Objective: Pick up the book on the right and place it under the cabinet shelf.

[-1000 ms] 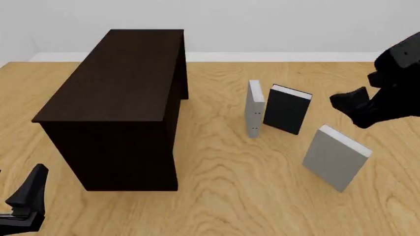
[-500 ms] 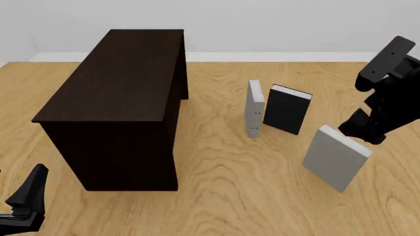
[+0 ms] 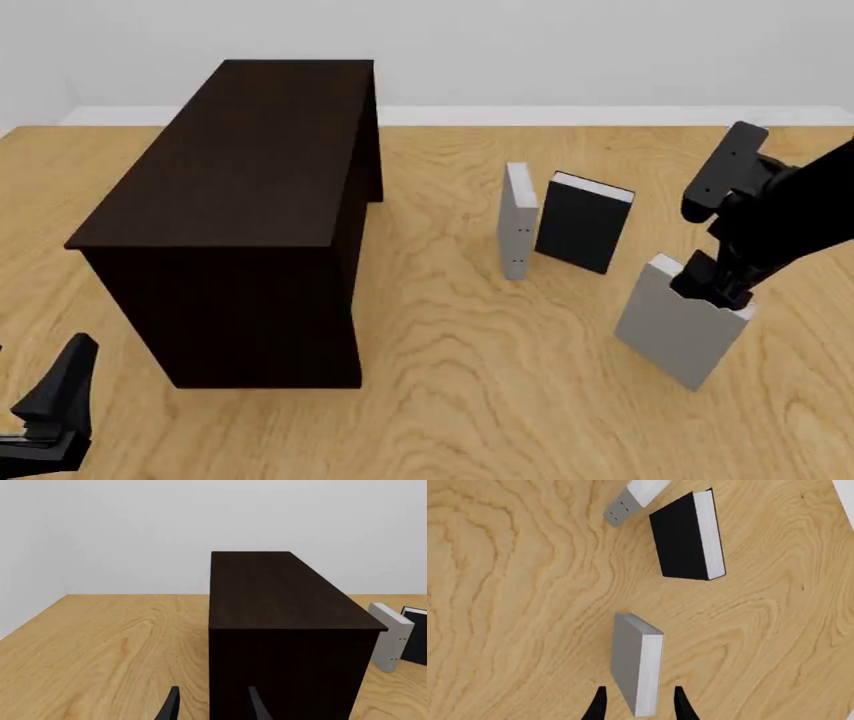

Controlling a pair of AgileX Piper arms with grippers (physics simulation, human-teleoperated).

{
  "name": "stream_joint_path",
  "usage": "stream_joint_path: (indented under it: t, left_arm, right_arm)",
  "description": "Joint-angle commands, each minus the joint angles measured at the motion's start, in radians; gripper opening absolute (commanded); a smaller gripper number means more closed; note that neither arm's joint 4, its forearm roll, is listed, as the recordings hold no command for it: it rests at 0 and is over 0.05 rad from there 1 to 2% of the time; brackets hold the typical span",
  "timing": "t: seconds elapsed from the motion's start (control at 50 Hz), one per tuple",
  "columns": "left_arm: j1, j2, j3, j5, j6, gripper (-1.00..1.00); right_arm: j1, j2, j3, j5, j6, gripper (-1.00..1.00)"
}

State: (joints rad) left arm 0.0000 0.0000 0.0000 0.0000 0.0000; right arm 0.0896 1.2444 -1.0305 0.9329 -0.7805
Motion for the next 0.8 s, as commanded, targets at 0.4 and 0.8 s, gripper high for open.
stream_joint_path:
  t: [0.4,0.8]
  left_arm:
    - [0.000,0.000,0.000,0.000,0.000,1.00]
    - [0.000,0.000,0.000,0.000,0.000,1.00]
  right_arm:
    - [-0.065,0.082,0.116,-0.142,-0.119,1.00]
    - [-0.024,0.151,0.122,-0.191,-0.077,1.00]
